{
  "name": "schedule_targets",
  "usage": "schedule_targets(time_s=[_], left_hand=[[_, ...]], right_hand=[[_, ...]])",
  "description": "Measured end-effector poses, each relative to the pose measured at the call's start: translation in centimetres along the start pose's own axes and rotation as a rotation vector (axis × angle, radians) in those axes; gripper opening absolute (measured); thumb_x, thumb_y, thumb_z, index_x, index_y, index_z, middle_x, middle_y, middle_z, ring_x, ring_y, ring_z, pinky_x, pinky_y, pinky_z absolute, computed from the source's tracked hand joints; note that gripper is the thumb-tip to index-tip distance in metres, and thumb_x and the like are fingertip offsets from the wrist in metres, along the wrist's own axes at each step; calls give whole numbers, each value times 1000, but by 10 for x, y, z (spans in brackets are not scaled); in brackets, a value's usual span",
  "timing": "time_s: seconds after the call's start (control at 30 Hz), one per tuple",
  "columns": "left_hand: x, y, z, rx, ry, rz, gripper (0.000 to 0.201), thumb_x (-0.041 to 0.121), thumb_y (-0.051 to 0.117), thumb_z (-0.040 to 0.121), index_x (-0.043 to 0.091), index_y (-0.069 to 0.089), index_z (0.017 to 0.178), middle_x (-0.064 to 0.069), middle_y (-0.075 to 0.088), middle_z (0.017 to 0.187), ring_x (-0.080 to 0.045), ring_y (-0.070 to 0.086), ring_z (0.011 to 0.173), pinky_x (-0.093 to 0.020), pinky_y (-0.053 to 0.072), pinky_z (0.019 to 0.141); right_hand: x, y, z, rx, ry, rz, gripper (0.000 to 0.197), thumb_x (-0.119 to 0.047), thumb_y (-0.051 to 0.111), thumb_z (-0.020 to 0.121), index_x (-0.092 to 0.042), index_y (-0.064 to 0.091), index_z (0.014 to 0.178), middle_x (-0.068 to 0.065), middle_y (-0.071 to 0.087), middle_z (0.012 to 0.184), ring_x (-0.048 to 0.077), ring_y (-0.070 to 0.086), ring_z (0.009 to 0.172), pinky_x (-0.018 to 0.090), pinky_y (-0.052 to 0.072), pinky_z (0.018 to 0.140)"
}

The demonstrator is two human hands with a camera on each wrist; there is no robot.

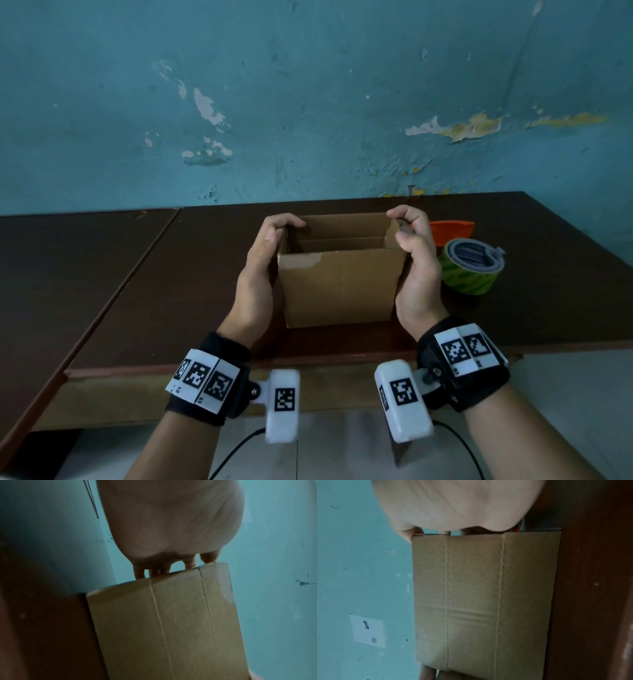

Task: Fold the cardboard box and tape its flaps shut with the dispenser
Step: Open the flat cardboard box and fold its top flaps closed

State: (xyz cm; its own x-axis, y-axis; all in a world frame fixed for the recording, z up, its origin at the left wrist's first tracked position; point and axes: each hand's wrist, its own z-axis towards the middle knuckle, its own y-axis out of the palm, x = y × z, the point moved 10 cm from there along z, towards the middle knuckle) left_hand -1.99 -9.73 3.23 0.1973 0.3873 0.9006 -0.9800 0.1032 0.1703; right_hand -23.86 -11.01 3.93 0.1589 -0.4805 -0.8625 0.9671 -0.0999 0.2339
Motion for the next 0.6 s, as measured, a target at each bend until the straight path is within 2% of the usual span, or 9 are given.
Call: schedule_targets(time_s=[0.1, 0.2, 0.3, 0.4, 0.5, 0.6], left_hand=[[0, -1, 1, -16, -23, -16, 29, 35, 44, 101, 16, 61, 115, -16, 55, 117, -33, 50, 104, -52, 39, 87], [2, -2, 2, -15, -35, -37, 26, 28, 44, 102, 15, 62, 115, -10, 59, 111, -28, 54, 96, -43, 41, 81], [3, -2, 2, -17, -27, -19, 25, 26, 45, 103, 14, 63, 116, -2, 65, 108, -21, 60, 96, -37, 48, 80], [3, -3, 2, -18, -27, -19, 26, 25, 47, 104, 11, 63, 119, -4, 65, 109, -22, 61, 99, -34, 51, 81], [5, -4, 4, -19, -23, 12, 27, 25, 47, 103, 10, 63, 120, 0, 67, 108, -16, 63, 99, -28, 52, 81], [4, -6, 4, -18, -34, 11, 29, 26, 49, 104, 11, 65, 122, -9, 66, 115, -25, 61, 106, -38, 50, 88]], right_hand=[[2, 0, 0, -27, 27, 24, 38, -37, 52, 76, -22, 64, 107, 7, 60, 110, 36, 55, 109, 63, 39, 102], [2, -1, 0, -33, 43, 49, 37, -37, 52, 76, -23, 66, 107, 8, 61, 107, 33, 55, 105, 60, 41, 96], [2, 0, 0, -37, 35, 51, 36, -38, 51, 77, -26, 66, 107, 14, 61, 111, 44, 55, 113, 65, 39, 102], [3, 0, -1, -32, 26, 46, 35, -39, 51, 78, -28, 67, 108, 12, 62, 117, 46, 52, 120, 66, 37, 105], [2, 0, -1, -25, 16, 33, 38, -37, 48, 79, -22, 65, 110, 1, 63, 115, 33, 56, 118, 51, 42, 101], [1, -1, 0, -10, -5, 24, 35, -27, 43, 83, -17, 63, 111, -9, 64, 109, 8, 59, 108, 23, 43, 92]])
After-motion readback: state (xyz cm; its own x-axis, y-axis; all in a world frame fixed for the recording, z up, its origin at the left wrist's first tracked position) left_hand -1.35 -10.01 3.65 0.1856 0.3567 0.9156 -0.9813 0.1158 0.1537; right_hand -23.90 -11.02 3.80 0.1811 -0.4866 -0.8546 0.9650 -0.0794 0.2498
